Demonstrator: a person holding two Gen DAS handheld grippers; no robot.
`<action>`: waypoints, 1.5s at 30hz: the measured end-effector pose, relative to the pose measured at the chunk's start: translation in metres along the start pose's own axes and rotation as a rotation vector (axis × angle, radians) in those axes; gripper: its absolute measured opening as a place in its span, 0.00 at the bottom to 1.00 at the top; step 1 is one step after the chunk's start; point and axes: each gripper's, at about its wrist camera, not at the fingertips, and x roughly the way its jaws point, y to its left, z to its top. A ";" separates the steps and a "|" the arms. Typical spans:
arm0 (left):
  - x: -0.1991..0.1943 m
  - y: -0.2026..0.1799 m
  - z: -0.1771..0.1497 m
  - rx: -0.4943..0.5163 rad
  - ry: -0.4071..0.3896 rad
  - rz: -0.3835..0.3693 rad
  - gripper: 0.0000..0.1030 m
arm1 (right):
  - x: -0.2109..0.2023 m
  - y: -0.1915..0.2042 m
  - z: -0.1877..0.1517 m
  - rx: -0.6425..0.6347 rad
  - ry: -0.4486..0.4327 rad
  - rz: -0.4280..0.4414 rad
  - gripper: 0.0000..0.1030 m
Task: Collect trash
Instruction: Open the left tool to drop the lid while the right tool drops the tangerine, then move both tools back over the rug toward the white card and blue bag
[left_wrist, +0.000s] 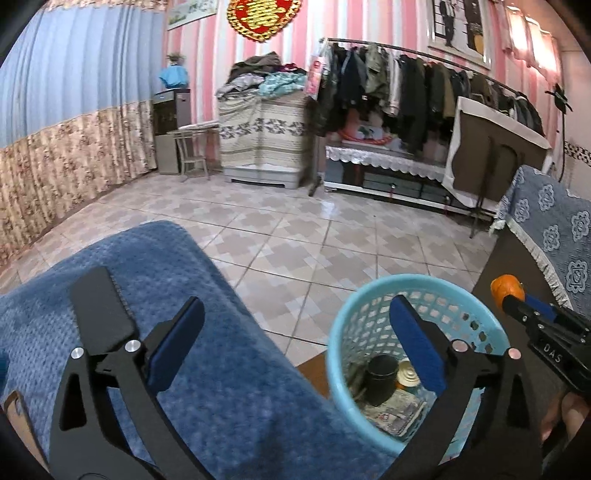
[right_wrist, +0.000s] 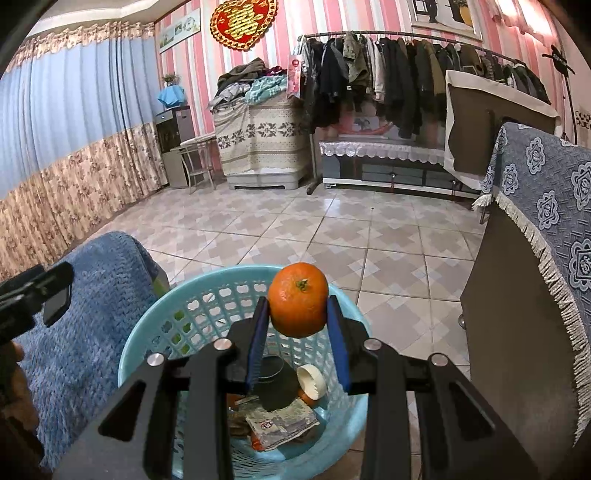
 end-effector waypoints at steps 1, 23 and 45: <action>-0.002 0.003 -0.003 0.000 0.001 0.009 0.95 | 0.001 0.004 -0.001 -0.004 0.001 0.004 0.32; -0.053 0.083 -0.024 -0.086 -0.022 0.145 0.95 | -0.008 0.032 0.004 -0.041 -0.054 0.015 0.93; -0.132 0.212 -0.097 -0.223 0.014 0.332 0.95 | -0.036 0.129 -0.011 -0.249 -0.082 0.130 0.96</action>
